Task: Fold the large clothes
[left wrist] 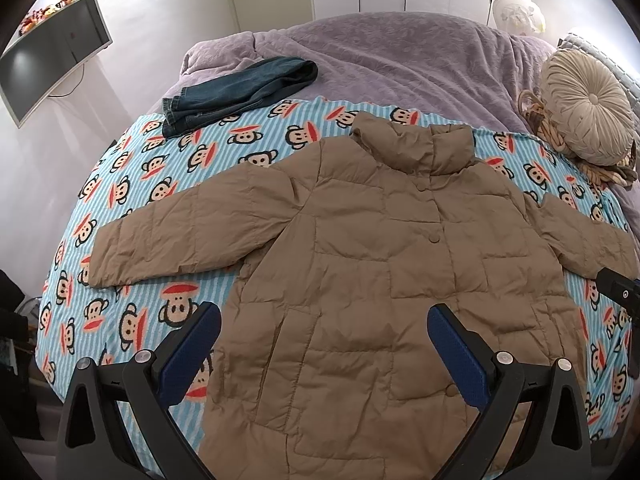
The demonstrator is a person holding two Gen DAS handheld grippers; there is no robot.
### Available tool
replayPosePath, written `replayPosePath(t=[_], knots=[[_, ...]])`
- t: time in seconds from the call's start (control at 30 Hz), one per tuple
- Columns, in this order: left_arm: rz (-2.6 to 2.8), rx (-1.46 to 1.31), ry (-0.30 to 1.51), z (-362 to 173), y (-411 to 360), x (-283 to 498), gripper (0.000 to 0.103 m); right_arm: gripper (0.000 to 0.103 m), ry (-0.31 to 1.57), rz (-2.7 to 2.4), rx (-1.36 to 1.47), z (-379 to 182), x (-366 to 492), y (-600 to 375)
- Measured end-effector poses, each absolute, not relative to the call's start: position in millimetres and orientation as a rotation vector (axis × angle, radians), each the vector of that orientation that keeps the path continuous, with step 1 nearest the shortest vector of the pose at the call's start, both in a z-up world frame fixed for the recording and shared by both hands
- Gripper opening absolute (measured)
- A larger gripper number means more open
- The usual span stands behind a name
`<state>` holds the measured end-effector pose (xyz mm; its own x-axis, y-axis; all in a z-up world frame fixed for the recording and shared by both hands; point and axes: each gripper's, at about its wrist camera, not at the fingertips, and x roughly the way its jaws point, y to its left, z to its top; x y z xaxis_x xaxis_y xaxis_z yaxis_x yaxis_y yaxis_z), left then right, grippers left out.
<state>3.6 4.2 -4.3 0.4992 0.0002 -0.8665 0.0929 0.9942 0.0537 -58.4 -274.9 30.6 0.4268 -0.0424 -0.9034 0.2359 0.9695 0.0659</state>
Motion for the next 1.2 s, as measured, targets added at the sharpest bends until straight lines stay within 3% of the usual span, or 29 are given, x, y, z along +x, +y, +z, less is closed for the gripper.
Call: replayPosePath(t=[1.2], knots=[[-0.051, 0.113, 1.042, -2.6, 2.9, 2.9, 0.103, 0.103, 1.120, -0.177, 0.189, 29.1, -56.0, -273.3]])
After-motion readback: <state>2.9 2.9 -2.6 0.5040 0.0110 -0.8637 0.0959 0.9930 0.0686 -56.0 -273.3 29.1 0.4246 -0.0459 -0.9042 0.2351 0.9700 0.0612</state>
